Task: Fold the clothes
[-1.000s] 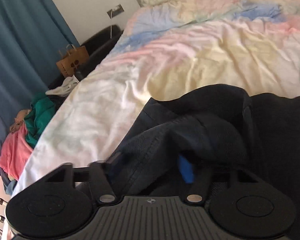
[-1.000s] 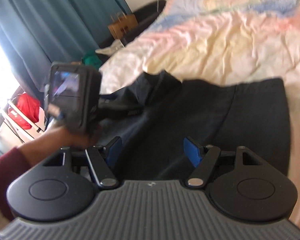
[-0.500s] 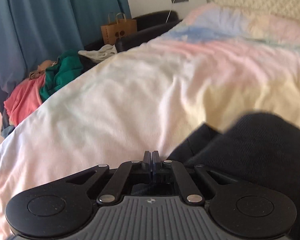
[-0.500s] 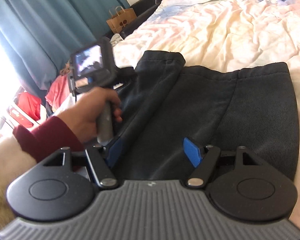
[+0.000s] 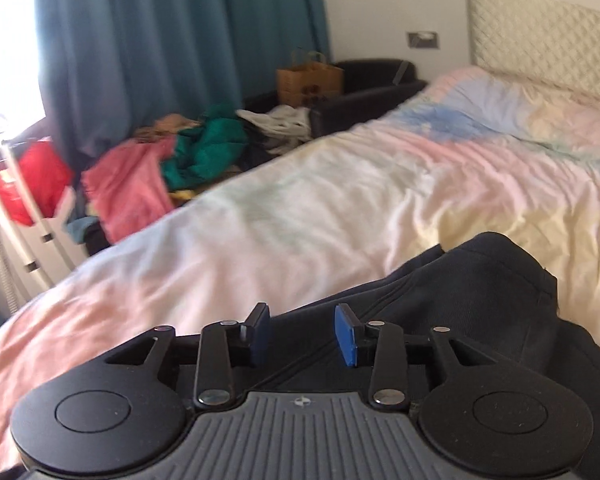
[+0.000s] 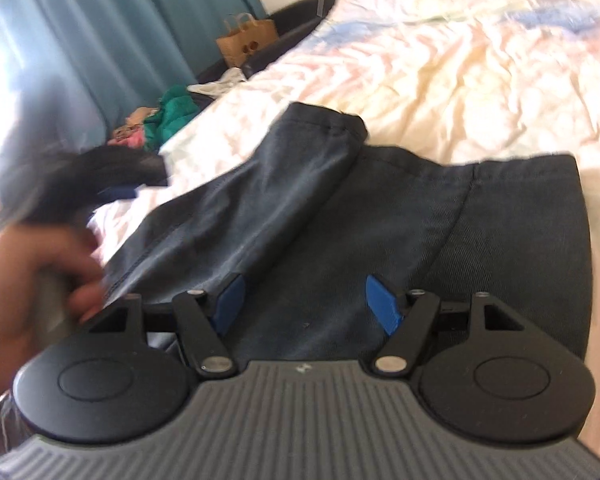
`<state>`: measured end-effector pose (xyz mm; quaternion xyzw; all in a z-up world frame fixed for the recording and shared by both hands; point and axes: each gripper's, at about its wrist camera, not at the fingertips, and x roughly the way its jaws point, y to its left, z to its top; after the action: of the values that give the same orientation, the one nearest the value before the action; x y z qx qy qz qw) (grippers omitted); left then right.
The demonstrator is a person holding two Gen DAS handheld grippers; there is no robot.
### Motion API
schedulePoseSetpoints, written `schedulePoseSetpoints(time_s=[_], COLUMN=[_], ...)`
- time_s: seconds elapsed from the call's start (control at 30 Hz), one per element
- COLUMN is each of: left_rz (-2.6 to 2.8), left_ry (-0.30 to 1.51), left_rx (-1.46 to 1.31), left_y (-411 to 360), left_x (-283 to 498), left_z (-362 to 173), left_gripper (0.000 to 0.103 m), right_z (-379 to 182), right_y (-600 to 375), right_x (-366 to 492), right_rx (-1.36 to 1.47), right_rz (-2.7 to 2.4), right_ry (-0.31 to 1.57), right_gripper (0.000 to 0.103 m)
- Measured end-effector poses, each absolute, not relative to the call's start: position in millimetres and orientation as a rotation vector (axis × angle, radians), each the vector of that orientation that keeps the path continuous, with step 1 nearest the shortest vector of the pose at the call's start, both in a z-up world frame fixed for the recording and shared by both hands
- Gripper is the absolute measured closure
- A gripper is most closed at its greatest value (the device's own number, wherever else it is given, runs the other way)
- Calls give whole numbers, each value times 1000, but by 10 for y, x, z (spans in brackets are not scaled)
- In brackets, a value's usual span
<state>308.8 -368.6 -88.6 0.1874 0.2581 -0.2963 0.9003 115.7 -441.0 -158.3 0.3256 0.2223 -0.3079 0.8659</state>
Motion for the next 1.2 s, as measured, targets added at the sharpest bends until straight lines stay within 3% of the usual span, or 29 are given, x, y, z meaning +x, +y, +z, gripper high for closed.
schedulePoseSetpoints(time_s=[0.23, 0.57, 0.83, 1.07, 1.2], left_rz=[-448, -287, 49, 329, 409], left_ry=[520, 567, 676, 618, 687], left_rx=[263, 57, -285, -555, -769], left_y=[-2423, -751, 1140, 2372, 2822], left_x=[2319, 1138, 578, 237, 118], left_z=[-375, -147, -128, -256, -527], left_gripper=[61, 57, 22, 18, 18], right_z=[-1336, -1062, -986, -967, -1000], right_y=[-4233, -3964, -3956, -4021, -4068], right_x=[1034, 910, 887, 853, 853], right_rx=[588, 502, 544, 603, 644], right_rz=[-561, -447, -433, -425, -440], right_ry=[465, 487, 535, 541, 561], right_gripper=[32, 33, 33, 33, 33])
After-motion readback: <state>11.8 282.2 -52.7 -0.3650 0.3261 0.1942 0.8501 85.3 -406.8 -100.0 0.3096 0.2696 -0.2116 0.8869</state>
